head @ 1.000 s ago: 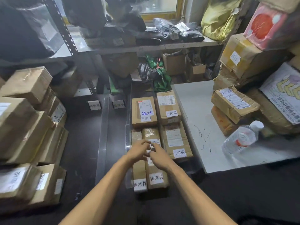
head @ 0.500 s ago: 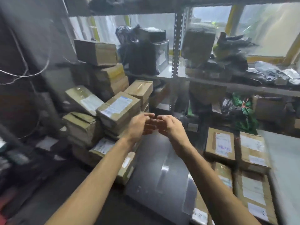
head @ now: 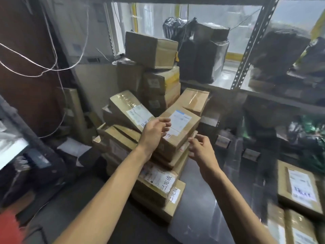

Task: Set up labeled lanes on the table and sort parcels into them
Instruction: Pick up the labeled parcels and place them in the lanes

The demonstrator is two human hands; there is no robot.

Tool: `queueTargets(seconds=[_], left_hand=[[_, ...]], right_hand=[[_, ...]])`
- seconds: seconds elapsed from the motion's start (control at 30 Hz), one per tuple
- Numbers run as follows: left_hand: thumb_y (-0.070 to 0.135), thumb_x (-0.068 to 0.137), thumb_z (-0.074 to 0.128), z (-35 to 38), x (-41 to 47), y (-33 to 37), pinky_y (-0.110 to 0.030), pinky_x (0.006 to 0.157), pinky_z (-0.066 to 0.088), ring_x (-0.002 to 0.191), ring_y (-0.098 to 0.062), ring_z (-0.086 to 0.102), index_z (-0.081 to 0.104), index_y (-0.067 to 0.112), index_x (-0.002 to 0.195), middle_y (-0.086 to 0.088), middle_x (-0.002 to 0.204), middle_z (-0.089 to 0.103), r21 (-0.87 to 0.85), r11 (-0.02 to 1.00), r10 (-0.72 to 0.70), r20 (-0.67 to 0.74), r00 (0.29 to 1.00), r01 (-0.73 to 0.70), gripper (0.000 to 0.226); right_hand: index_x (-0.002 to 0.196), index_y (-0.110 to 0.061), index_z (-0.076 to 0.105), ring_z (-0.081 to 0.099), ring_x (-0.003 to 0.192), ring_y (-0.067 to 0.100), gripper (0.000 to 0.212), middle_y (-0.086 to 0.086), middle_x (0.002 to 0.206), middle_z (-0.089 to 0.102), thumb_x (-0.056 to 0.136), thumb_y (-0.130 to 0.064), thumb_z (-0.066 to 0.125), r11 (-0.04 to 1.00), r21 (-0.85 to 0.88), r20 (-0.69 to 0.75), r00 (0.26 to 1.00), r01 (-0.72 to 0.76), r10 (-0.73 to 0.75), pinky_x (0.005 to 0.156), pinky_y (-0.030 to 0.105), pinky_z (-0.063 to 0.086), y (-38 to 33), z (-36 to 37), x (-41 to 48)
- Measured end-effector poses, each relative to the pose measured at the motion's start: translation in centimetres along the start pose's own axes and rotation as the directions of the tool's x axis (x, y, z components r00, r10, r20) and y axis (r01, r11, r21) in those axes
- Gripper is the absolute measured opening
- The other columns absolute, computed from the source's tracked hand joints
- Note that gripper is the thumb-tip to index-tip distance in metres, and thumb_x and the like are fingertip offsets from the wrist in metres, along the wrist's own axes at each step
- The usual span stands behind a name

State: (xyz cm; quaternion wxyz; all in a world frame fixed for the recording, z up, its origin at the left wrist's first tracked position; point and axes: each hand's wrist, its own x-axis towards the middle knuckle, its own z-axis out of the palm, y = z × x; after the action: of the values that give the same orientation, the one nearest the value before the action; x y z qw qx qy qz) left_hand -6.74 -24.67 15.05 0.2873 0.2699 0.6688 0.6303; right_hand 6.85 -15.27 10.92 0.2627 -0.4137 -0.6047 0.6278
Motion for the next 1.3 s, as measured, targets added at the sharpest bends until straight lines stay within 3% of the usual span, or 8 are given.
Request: queueTargets(seconds=[0.2, 0.37, 0.47, 0.57, 0.73, 1.0, 1.17, 1.3], left_hand=[[0.013, 0.1, 0.048, -0.7, 9.7, 0.4, -0.022, 0.084, 0.049, 0.1, -0.009, 0.061, 0.067, 0.014, 0.119, 0.003, 0.108, 0.068, 0.231, 0.973, 0.001, -0.084, 0.996, 0.019, 0.027], [0.046, 0.085, 0.051, -0.2, 14.6, -1.2, -0.04, 0.094, 0.048, 0.099, -0.026, 0.061, 0.065, 0.014, 0.09, -0.006, 0.101, 0.067, 0.6, 0.787, -0.235, 0.077, 0.969, 0.143, 0.035], [0.054, 0.083, 0.042, 0.2, 16.2, -2.1, -0.041, 0.093, 0.05, 0.102, -0.027, 0.064, 0.068, 0.009, 0.107, -0.007, 0.106, 0.071, 0.651, 0.738, -0.312, 0.098, 0.945, 0.176, 0.057], [0.048, 0.093, 0.041, 0.8, 16.8, -2.4, -0.037, 0.082, 0.046, 0.096, -0.024, 0.061, 0.066, 0.012, 0.106, -0.005, 0.103, 0.068, 0.683, 0.708, -0.313, 0.074, 0.947, 0.18, 0.046], [0.048, 0.097, 0.041, 1.6, 18.5, -3.4, -0.046, 0.106, 0.04, 0.123, -0.033, 0.049, 0.064, 0.014, 0.11, -0.008, 0.12, 0.061, 0.748, 0.647, -0.326, 0.1, 0.94, 0.145, 0.043], [0.063, 0.069, 0.045, 1.8, 19.0, -2.7, -0.052, 0.104, 0.046, 0.116, -0.035, 0.058, 0.069, 0.017, 0.113, -0.009, 0.117, 0.069, 0.603, 0.796, -0.249, 0.245, 0.937, 0.054, 0.068], [0.064, 0.071, 0.042, 5.3, 17.4, -1.5, -0.053, 0.105, 0.047, 0.111, -0.035, 0.064, 0.072, 0.02, 0.1, -0.006, 0.11, 0.074, 0.543, 0.83, -0.156, 0.449, 0.88, -0.13, 0.061], [0.068, 0.076, 0.044, 10.5, 13.1, -2.0, -0.048, 0.098, 0.052, 0.105, -0.029, 0.067, 0.069, 0.022, 0.102, -0.002, 0.108, 0.074, 0.469, 0.853, -0.092, 0.568, 0.818, -0.23, 0.059]], right_hand=[[0.126, -0.023, 0.043, 0.054, 0.104, 0.012, 0.03, -0.009, 0.113, 0.055, 0.104, -0.041, 0.051, 0.99, -0.094, -0.09, 0.991, -0.103, 0.094, 0.095, 0.036, 0.044, 1.2, 0.1, 6.7], [0.141, -0.024, 0.042, 0.048, 0.135, 0.027, 0.06, -0.009, 0.131, 0.056, 0.096, -0.063, 0.042, 0.977, -0.15, -0.086, 0.987, -0.151, 0.139, 0.116, 0.049, 0.033, 2.7, 2.1, 10.6], [0.155, -0.036, 0.027, 0.049, 0.136, 0.034, 0.096, 0.0, 0.143, 0.058, 0.075, -0.088, 0.036, 0.973, -0.163, -0.133, 0.981, -0.165, 0.144, 0.116, 0.054, 0.032, 4.5, 3.3, 11.7], [0.154, -0.044, 0.029, 0.048, 0.13, 0.036, 0.087, 0.0, 0.132, 0.063, 0.077, -0.086, 0.027, 0.984, -0.116, -0.192, 0.975, -0.135, 0.112, 0.101, 0.046, 0.028, 5.1, 4.2, 11.2], [0.149, -0.056, 0.029, 0.055, 0.122, 0.029, 0.071, -0.004, 0.127, 0.065, 0.082, -0.082, 0.032, 0.993, 0.05, -0.254, 0.96, -0.104, 0.114, 0.112, 0.052, 0.03, 5.4, 5.7, 10.4], [0.158, -0.051, 0.013, 0.046, 0.109, -0.015, 0.094, -0.003, 0.144, 0.031, 0.077, -0.065, 0.056, 0.966, 0.234, -0.433, 0.901, 0.111, 0.001, 0.088, 0.001, 0.037, 2.5, 7.1, 7.4], [0.15, -0.045, 0.042, 0.064, 0.122, 0.024, 0.075, 0.01, 0.142, 0.056, 0.081, -0.049, 0.073, 0.901, 0.341, -0.55, 0.835, 0.267, -0.039, 0.103, 0.048, 0.054, 3.0, 3.4, 5.0], [0.145, -0.026, 0.05, 0.069, 0.114, 0.031, 0.061, 0.008, 0.127, 0.07, 0.086, -0.028, 0.065, 0.876, 0.355, -0.601, 0.797, 0.326, -0.052, 0.098, 0.05, 0.056, 4.0, -3.3, 0.9]])
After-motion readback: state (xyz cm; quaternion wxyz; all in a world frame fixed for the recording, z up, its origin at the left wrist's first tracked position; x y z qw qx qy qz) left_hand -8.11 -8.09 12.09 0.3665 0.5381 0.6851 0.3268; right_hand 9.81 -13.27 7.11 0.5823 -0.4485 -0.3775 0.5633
